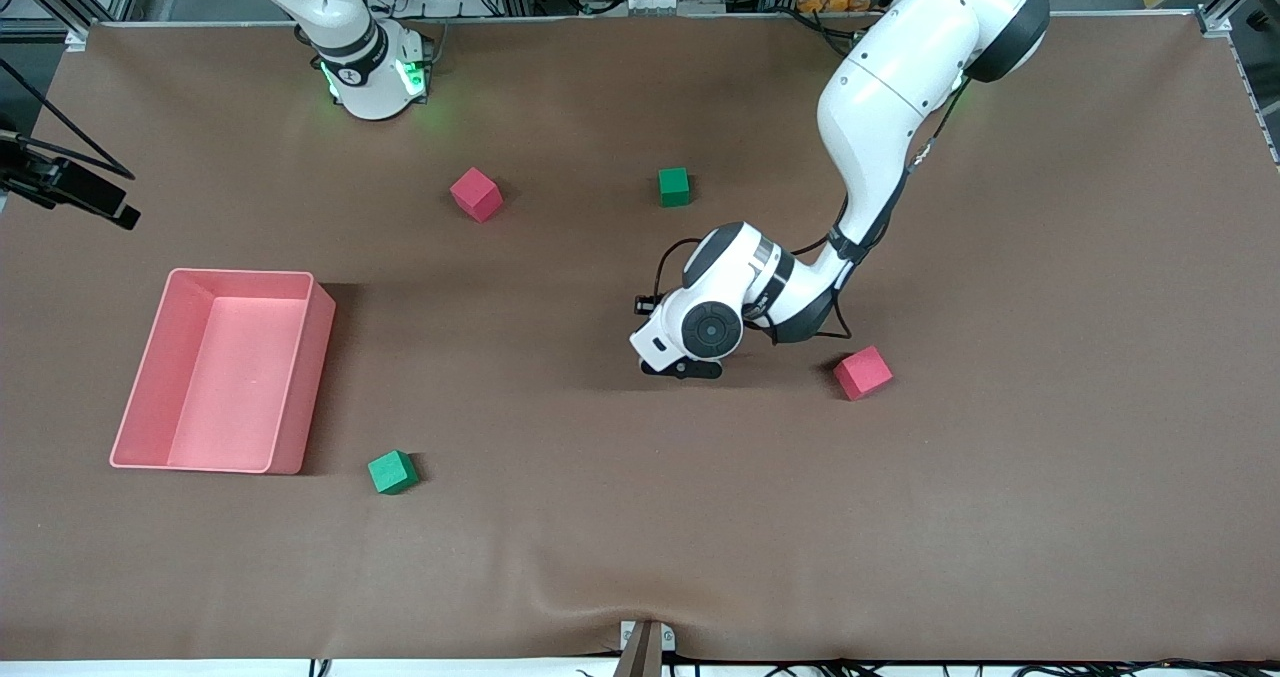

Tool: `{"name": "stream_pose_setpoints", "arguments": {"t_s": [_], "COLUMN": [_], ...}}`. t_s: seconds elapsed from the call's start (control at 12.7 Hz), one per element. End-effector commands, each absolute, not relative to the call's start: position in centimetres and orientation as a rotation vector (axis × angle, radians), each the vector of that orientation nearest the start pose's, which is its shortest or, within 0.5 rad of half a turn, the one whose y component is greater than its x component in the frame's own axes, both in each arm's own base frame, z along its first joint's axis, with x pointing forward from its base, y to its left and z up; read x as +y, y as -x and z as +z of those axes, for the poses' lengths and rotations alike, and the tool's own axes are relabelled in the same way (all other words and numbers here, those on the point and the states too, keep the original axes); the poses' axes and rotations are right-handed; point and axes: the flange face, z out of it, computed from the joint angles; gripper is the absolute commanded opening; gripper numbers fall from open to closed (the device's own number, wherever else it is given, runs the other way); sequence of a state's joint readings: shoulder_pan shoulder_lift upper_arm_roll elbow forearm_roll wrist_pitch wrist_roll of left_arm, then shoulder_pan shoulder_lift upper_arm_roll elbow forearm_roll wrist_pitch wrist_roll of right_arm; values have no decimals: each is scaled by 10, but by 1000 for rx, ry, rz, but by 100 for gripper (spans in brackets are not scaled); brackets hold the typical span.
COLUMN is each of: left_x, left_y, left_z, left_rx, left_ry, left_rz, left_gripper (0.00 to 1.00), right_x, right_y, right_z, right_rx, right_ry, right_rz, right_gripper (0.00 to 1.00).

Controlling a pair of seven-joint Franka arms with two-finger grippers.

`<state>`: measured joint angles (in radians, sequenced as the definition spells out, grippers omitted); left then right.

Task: Place and upright button with both arms
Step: 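Lift and rotate the button upright with the left gripper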

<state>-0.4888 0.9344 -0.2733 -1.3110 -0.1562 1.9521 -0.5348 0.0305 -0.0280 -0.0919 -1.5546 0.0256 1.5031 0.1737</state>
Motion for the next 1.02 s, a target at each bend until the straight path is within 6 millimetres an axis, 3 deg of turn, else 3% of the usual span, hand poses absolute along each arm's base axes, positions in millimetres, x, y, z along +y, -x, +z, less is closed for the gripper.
{"name": "stream_pose_setpoints", "arguments": {"t_s": [0.0, 0.08, 0.16, 0.39, 0.63, 0.95], "left_x": [-471, -472, -474, -484, -485, -496], "left_y": [-543, -541, -540, -533, -537, -536], "left_z": [163, 163, 165, 175, 198, 223], "left_rx": [67, 62, 39, -44, -88, -305], "left_ry": [3205, 3202, 3199, 3186, 3193, 3149], "left_rz": [665, 666, 664, 648, 623, 487], "left_gripper": [41, 18, 2, 0, 0, 0], "right_x": [-35, -36, -34, -34, -33, -33], "right_y": [-532, -531, -530, -531, -531, -531], "right_z": [650, 649, 649, 649, 650, 655], "right_rx": [144, 98, 86, 88, 79, 88], "right_ry": [3129, 3132, 3132, 3132, 3132, 3133], "right_rz": [29, 41, 53, 53, 50, 36], "right_gripper": [100, 100, 100, 100, 100, 100]}}
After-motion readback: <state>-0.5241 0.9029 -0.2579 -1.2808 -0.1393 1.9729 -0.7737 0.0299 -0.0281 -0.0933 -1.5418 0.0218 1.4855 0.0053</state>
